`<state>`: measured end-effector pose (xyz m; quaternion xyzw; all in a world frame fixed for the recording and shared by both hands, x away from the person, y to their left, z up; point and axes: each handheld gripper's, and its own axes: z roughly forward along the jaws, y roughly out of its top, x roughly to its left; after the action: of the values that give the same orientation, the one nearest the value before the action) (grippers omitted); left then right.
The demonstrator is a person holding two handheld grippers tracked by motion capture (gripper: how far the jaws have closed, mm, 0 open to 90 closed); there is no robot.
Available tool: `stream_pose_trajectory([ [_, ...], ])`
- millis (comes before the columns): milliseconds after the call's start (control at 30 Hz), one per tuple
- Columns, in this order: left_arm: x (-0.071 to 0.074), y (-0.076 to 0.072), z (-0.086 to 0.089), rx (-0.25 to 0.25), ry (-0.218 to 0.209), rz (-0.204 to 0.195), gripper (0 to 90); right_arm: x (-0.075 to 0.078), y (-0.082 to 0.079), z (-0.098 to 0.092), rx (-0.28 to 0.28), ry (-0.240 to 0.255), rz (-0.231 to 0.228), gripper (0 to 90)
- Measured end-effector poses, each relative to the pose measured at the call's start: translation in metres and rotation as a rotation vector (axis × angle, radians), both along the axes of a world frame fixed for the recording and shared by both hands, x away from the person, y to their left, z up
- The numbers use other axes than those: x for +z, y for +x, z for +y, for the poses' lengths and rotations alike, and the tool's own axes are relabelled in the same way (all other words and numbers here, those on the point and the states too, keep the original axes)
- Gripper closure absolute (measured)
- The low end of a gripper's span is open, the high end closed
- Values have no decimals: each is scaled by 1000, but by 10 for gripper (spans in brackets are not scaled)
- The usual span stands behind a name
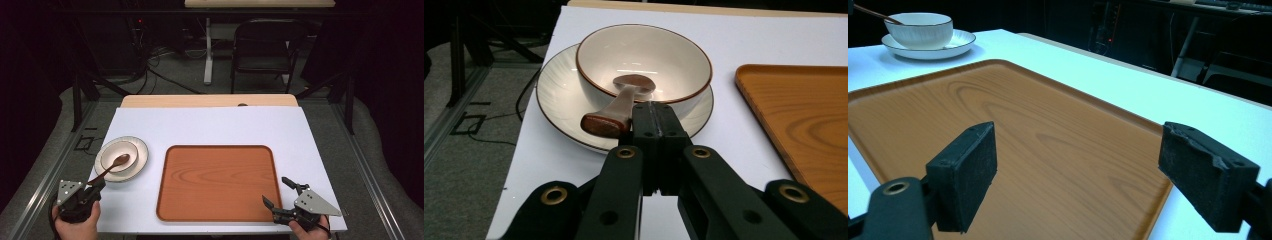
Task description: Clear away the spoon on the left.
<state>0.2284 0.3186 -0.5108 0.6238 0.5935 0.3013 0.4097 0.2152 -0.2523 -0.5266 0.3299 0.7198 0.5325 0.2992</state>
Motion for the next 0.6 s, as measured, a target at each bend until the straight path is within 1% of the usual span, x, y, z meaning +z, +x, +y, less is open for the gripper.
stream_pose_trajectory([
  [200,1,2,9,28,0,-14,896,0,0,1,4,-5,2,152],
  [433,1,5,17,57,-7,-18,896,0,0,1,4,-7,3,152],
  [533,1,8,21,63,-24,-27,895,0,0,1,4,-7,5,152],
  [567,1,8,21,63,-24,-27,894,0,0,1,3,-8,4,152],
  [600,1,10,23,70,-33,-29,893,0,0,1,1,-9,4,152],
])
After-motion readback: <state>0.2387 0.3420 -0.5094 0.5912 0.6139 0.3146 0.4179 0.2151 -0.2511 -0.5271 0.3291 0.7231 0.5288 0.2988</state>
